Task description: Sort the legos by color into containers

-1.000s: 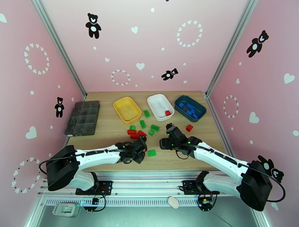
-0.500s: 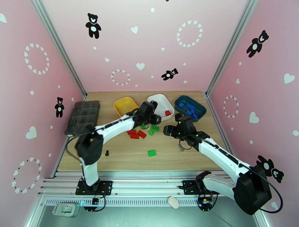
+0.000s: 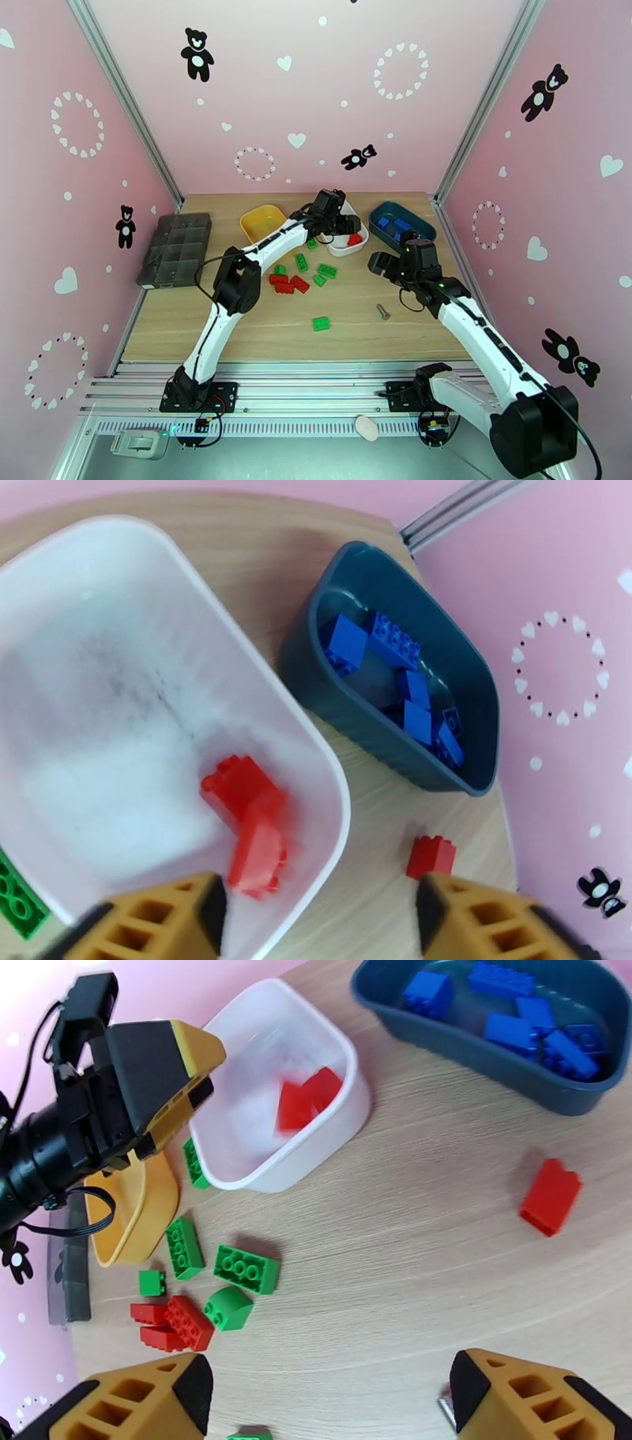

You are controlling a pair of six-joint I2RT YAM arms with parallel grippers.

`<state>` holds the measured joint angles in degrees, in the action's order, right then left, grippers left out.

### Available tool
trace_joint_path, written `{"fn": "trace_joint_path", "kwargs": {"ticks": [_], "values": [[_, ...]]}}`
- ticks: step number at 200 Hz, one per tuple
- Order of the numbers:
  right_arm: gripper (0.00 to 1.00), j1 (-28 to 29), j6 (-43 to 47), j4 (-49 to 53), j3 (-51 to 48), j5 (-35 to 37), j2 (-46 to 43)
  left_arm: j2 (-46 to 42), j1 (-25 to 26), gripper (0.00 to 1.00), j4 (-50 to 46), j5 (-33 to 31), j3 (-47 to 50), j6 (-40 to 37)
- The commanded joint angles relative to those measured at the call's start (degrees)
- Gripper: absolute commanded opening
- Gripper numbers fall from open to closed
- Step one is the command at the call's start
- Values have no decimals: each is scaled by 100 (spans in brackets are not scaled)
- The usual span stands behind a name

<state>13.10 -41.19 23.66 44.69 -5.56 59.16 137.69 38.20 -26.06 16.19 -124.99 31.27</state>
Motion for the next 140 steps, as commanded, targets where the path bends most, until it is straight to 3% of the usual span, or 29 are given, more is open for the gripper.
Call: {"fn": "trace_joint_path", "kwargs": {"ticks": [1,82,110,140], "values": [[85,-38,147,512,126,415,-146,-368,-53,76,1,172,49,14],[85,-152,61,647,-21,1218,158,-3107,249,84,1155,-436,3781,-250],[83,-167,-3,574,-31,1474,390,-3663,582,87,1551,-610,5021,-247],[79,-270,-170,489,40,1854,789,-3885,991,97,2069,-695,5924,-129]]}}
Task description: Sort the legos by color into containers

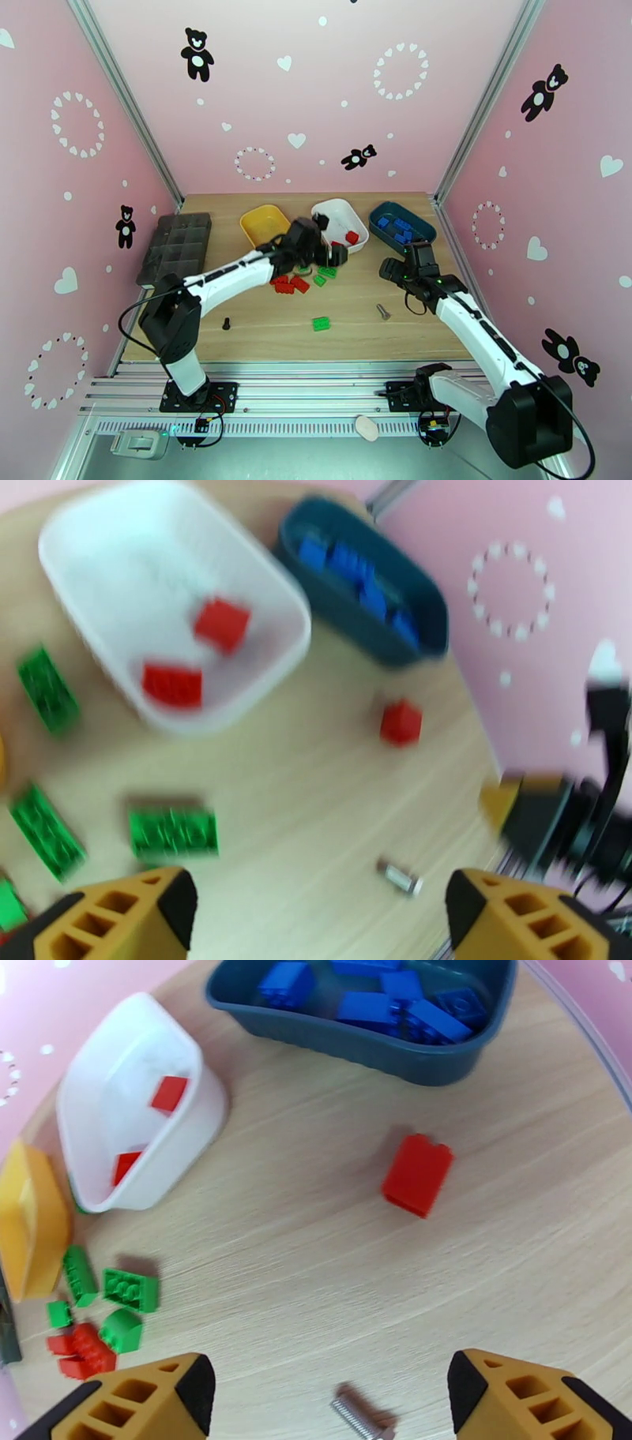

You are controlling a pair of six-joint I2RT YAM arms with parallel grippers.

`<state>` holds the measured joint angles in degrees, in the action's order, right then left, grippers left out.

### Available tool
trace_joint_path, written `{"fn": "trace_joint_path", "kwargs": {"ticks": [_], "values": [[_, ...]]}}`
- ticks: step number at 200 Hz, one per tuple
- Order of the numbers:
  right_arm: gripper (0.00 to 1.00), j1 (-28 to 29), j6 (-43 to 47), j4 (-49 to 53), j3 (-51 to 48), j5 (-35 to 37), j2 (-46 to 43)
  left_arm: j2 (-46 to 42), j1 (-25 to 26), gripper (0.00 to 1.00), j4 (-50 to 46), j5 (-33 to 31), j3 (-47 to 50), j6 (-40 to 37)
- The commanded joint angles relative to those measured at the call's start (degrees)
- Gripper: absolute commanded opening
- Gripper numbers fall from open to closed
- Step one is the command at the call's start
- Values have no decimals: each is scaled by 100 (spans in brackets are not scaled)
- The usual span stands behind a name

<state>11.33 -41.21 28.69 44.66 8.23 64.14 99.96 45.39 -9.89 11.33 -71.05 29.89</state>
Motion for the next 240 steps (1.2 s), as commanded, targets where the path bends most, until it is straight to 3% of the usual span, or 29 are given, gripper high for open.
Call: {"fn": "trace_joint_path", "kwargs": {"ticks": [1,59,110,204,240], "values": [[78,-94,-168,-17,47,481,304,-115,288,98,461,-223,548,8],[66,-533,-311,-328,615,569,1643,-29,892,98,973,-278,987,190],[59,-549,-422,-446,1251,682,2723,173,928,98,1097,-168,952,276],[58,-546,-719,-706,1235,926,3394,43,928,98,884,-327,961,114],[53,-547,-748,-829,1254,913,3593,-80,908,98,872,-391,1057,114]]}}
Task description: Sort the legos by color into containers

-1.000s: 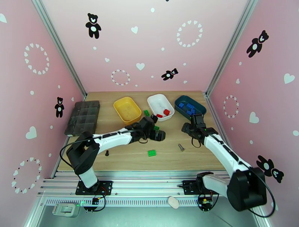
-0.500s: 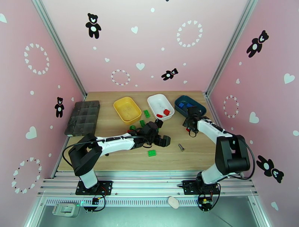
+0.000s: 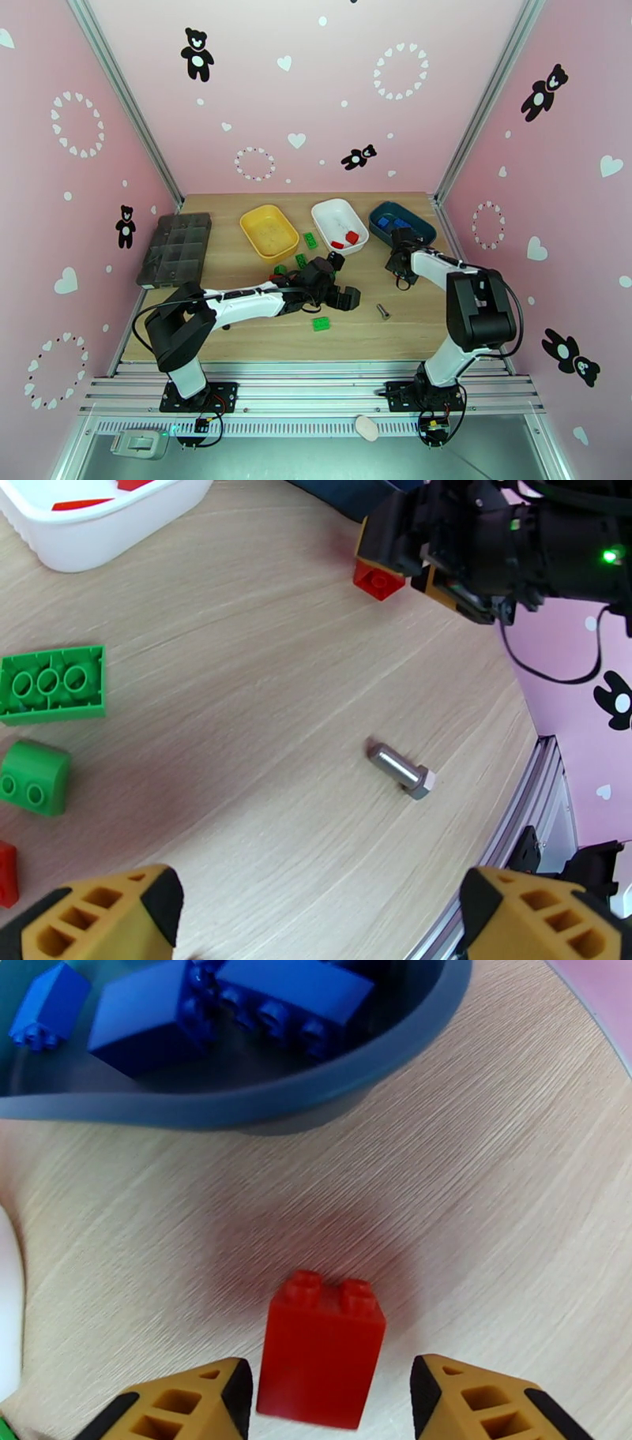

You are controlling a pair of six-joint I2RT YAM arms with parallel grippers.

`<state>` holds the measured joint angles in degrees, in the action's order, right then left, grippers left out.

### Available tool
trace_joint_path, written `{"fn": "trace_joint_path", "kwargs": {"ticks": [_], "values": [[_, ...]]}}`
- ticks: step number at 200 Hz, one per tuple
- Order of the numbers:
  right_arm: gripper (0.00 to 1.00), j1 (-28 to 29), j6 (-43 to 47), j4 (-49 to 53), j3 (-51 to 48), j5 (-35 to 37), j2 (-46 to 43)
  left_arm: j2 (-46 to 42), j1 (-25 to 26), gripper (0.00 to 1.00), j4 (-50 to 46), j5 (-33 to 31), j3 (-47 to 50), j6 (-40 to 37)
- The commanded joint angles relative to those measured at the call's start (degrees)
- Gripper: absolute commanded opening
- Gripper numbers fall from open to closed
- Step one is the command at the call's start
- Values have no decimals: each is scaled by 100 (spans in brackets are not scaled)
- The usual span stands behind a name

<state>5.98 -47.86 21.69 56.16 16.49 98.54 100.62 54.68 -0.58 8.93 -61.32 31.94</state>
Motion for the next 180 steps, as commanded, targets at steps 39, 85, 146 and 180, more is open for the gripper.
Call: {"fn": "trace_joint_path", "kwargs": {"ticks": [39,85,146,180], "values": [[39,-9,-75,-158,16,109,-5,-242,-96,98,-102,-199,144,-17],[34,481,43,-94,-330,216,-808,-438,-338,98,-363,-384,90,84],[32,1651,748,104,361,-61,-1220,-1178,-1009,96,-1048,-1024,144,11],[32,1891,1075,401,1492,-443,-478,-1565,-1479,96,-1232,-1182,503,147]]}}
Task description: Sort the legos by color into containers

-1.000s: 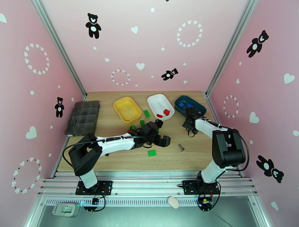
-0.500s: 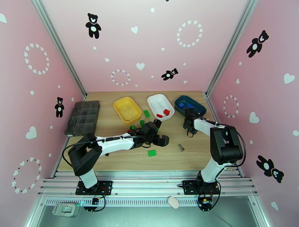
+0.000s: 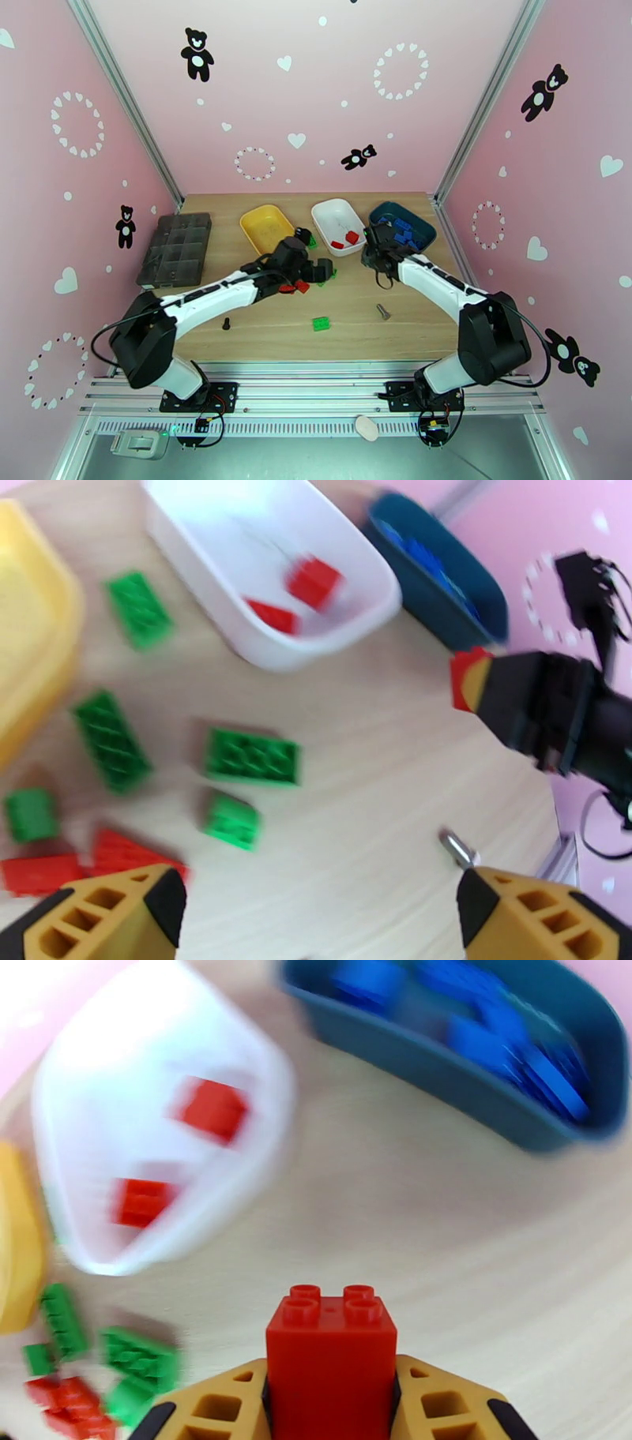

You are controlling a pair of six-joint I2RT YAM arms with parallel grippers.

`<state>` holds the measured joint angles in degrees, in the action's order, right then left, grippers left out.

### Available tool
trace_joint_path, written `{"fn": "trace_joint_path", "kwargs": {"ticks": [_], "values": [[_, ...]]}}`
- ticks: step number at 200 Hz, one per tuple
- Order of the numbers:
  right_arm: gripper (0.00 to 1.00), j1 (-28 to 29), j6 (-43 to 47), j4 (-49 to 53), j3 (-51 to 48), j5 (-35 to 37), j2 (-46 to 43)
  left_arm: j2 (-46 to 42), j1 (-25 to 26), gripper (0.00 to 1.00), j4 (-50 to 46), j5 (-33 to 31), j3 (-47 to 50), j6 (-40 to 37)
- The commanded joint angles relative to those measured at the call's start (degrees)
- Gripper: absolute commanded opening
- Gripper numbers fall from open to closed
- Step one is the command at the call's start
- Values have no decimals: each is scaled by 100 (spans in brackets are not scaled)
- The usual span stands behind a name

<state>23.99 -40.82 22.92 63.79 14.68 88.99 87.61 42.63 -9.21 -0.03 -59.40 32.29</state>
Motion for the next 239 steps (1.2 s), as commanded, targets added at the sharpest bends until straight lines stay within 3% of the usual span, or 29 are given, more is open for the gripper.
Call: {"fn": "trace_joint_path", "kwargs": {"ticks": [1,50,100,165,239], "values": [[32,98,381,281,756,-263,500,-272,-283,96,-370,-286,326,120],[35,124,626,747,2372,-386,1797,-749,-614,95,-351,-401,1006,354],[56,119,780,1184,3459,-402,2511,-1016,-778,95,-336,-411,1450,462],[60,500,1313,1040,2967,-419,1774,-1011,-870,96,-193,-302,1556,570],[58,1214,1590,778,1991,-681,1136,-1240,-1577,96,68,450,1876,882]]}}
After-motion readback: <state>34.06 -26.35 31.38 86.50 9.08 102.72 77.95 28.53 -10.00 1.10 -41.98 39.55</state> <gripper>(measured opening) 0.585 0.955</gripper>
